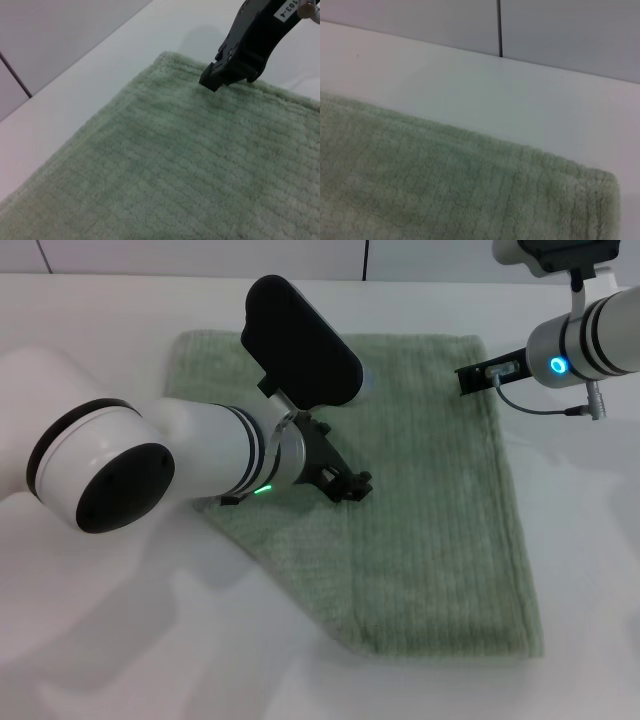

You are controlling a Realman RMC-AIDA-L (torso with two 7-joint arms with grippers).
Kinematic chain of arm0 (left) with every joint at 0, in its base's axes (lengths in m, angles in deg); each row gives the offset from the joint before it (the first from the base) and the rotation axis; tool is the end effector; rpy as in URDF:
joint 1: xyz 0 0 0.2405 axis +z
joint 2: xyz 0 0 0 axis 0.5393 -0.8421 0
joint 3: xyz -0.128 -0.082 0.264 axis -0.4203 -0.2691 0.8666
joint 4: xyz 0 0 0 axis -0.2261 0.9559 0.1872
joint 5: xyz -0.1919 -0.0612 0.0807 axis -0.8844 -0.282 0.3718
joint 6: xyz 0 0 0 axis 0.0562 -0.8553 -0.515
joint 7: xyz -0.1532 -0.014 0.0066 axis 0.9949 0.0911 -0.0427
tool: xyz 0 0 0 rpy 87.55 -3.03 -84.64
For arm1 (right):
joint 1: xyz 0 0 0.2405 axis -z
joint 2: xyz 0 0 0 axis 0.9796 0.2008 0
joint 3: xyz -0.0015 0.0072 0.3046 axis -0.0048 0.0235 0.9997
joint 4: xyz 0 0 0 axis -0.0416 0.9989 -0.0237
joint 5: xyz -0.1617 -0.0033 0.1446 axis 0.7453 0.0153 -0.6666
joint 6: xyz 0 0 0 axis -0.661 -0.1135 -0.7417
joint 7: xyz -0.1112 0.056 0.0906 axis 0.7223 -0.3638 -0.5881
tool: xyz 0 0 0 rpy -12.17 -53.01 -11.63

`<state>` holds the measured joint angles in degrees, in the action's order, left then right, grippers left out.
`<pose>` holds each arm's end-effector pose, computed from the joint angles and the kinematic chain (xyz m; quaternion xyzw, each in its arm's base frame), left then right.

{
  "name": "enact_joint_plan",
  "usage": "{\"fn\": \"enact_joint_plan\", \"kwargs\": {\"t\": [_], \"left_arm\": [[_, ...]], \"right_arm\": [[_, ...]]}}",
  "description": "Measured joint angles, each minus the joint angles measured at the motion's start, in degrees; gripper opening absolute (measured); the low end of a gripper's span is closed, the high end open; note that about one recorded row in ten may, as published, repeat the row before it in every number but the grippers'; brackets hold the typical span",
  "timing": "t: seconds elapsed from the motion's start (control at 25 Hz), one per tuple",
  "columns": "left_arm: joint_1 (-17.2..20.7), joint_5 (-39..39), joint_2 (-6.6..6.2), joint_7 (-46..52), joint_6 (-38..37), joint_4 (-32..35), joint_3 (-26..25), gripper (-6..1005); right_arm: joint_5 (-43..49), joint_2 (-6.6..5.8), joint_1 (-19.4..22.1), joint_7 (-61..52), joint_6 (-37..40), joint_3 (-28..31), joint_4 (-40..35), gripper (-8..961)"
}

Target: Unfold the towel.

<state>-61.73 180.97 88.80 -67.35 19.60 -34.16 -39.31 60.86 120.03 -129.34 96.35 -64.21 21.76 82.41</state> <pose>-0.1878 0.3757 -0.1460 -0.9328 -0.1738 0.0787 0.3057 0.2401 0.4955 -0.0859 -0.8302 0.4401 -0.0450 0.3393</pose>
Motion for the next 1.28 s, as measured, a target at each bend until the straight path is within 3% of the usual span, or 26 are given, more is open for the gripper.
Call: {"fn": "enact_joint_plan", "kwargs": {"t": [1.28], "left_arm": [[-0.9, 0.0, 0.09, 0.1, 0.0, 1.0, 0.4, 781]], "right_arm": [[0.0, 0.05, -0.2, 0.1, 0.5, -0.5, -1.3, -2]]}}
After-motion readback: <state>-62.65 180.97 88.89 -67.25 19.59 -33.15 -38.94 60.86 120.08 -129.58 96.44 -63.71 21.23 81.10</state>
